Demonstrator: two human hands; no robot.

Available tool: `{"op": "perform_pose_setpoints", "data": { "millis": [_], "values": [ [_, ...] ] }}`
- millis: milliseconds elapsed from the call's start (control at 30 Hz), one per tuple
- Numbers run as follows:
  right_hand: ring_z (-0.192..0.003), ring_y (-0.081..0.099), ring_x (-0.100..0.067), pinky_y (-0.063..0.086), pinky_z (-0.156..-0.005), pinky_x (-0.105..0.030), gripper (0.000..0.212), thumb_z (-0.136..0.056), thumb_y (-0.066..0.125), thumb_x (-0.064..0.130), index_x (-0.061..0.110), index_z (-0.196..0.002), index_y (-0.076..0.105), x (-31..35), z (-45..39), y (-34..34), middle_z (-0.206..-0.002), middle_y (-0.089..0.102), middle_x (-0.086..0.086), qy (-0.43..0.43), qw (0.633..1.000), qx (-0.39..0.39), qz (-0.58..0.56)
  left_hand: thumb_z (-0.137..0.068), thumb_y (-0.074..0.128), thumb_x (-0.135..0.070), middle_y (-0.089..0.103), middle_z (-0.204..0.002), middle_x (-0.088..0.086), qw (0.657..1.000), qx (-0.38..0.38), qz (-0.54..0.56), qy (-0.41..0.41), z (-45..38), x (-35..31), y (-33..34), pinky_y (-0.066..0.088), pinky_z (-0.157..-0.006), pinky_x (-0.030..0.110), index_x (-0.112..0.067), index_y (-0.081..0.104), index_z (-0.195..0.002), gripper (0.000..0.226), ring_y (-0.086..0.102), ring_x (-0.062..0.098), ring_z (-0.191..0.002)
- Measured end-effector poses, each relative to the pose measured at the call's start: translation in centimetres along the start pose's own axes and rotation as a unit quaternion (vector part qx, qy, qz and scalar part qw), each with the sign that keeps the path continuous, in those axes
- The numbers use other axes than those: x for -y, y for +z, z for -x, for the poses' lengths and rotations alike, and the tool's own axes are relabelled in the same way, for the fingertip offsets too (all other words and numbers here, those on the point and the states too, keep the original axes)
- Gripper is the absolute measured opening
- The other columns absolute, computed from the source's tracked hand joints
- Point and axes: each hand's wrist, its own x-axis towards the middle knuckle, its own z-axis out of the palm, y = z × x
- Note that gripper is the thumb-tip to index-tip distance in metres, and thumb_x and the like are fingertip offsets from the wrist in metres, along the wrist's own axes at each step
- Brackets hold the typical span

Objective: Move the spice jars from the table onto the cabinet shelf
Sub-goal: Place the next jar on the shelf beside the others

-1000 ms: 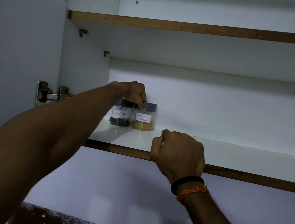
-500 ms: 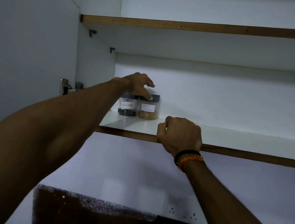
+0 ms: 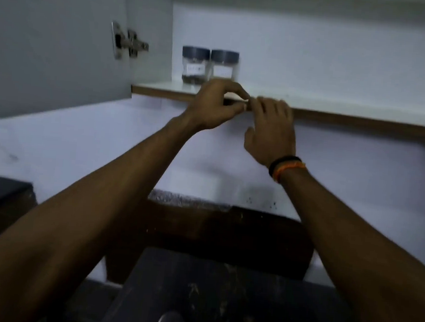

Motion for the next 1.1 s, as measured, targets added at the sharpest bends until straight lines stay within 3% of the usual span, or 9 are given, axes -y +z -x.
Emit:
{"op": "perform_pose_setpoints", "data": {
  "millis": [100, 200, 367, 533, 633, 700, 867, 967, 1100],
  "values": [
    [-0.139, 0.037, -0.034, 0.031, -0.111, -0.047, 0.061, -0.081, 0.052, 0.017, 0.01, -0.142, 0.047, 0.6, 2.4, -0.9, -0.15, 0.042, -0.014, 0.034, 0.998, 0.014, -0.044, -0.085, 0.068, -0.012, 0.072, -0.112, 0.006, 0.997, -0.057, -0.04, 0.013, 5.4, -0.2, 3.0, 0.045, -0.099, 0.028, -0.007, 0.075, -0.107, 0.023, 0.062, 0.02, -0.11],
    [-0.127, 0.047, -0.034, 0.04, -0.102, -0.045, 0.052, -0.083, 0.053, 0.015, 0.01, -0.134, 0.054, 0.9, 5.8, -0.2, -0.139, 0.051, -0.015, 0.065, 0.993, 0.042, -0.094, -0.087, 0.066, -0.011, 0.071, -0.112, 0.01, 0.996, -0.054, -0.064, -0.002, 10.3, 0.4, 6.1, 0.038, -0.098, 0.026, -0.006, 0.074, -0.106, 0.022, 0.061, 0.026, -0.112],
    [-0.114, 0.053, -0.037, 0.042, -0.1, -0.042, 0.033, -0.084, 0.058, 0.012, 0.008, -0.115, 0.068, 1.4, 15.3, 2.9, -0.121, 0.062, -0.017, 0.143, 0.95, 0.219, -0.17, -0.083, 0.072, -0.01, 0.073, -0.114, 0.009, 0.98, 0.157, 0.01, -0.122, 18.2, 1.2, 11.1, 0.039, -0.093, 0.02, -0.009, 0.074, -0.113, 0.031, 0.067, 0.024, -0.107],
    [-0.094, 0.063, -0.029, 0.053, -0.084, -0.04, 0.018, -0.088, 0.058, 0.013, 0.012, -0.094, 0.075, 2.7, 25.1, 4.8, -0.097, 0.072, -0.011, 0.183, 0.897, 0.346, -0.207, -0.088, 0.069, -0.012, 0.068, -0.123, 0.005, 0.888, 0.378, 0.092, -0.243, 26.8, 0.6, 15.9, 0.048, -0.092, 0.024, -0.012, 0.065, -0.127, 0.039, 0.064, 0.017, -0.113],
    [-0.093, 0.064, -0.029, 0.053, -0.084, -0.042, 0.018, -0.092, 0.056, 0.015, 0.011, -0.094, 0.074, 3.8, 30.2, 5.3, -0.096, 0.072, -0.01, 0.188, 0.869, 0.4, -0.222, -0.093, 0.062, -0.011, 0.064, -0.117, 0.006, 0.846, 0.451, 0.107, -0.262, 31.4, -0.6, 17.6, 0.049, -0.084, 0.025, -0.01, 0.062, -0.124, 0.032, 0.062, 0.019, -0.107],
    [-0.093, 0.062, -0.028, 0.052, -0.085, -0.041, 0.019, -0.093, 0.056, 0.017, 0.01, -0.097, 0.073, 4.8, 33.6, 5.4, -0.098, 0.071, -0.011, 0.178, 0.859, 0.43, -0.214, -0.094, 0.059, -0.01, 0.065, -0.115, 0.01, 0.821, 0.482, 0.108, -0.287, 34.4, -1.3, 18.4, 0.05, -0.088, 0.032, -0.005, 0.064, -0.118, 0.024, 0.063, 0.023, -0.106],
    [-0.086, 0.057, -0.022, 0.045, -0.078, -0.034, 0.018, -0.093, 0.055, 0.026, 0.013, -0.096, 0.068, 7.8, 41.3, 4.8, -0.094, 0.068, -0.01, 0.08, 0.826, 0.503, -0.241, -0.095, 0.053, -0.005, 0.067, -0.119, 0.012, 0.775, 0.487, 0.147, -0.375, 40.6, -1.7, 19.6, 0.051, -0.1, 0.038, -0.007, 0.064, -0.12, 0.027, 0.063, 0.024, -0.112],
    [-0.098, 0.055, -0.023, 0.045, -0.088, -0.039, 0.036, -0.094, 0.049, 0.05, 0.021, -0.108, 0.063, 9.3, 45.0, 4.7, -0.108, 0.062, -0.005, 0.029, 0.825, 0.526, -0.207, -0.095, 0.052, -0.001, 0.063, -0.129, 0.007, 0.755, 0.459, 0.186, -0.43, 42.8, -1.4, 19.6, 0.049, -0.105, 0.038, -0.011, 0.059, -0.132, 0.039, 0.059, 0.02, -0.12],
    [-0.109, 0.055, -0.023, 0.043, -0.094, -0.04, 0.074, -0.083, 0.037, 0.077, 0.027, -0.135, 0.053, 10.4, 47.6, 4.4, -0.126, 0.057, -0.002, -0.047, 0.824, 0.528, -0.198, -0.096, 0.049, 0.002, 0.063, -0.125, 0.007, 0.735, 0.429, 0.217, -0.478, 44.3, -1.3, 19.2, 0.049, -0.082, 0.018, -0.009, 0.06, -0.128, 0.036, 0.06, 0.014, -0.109]
  ]
}}
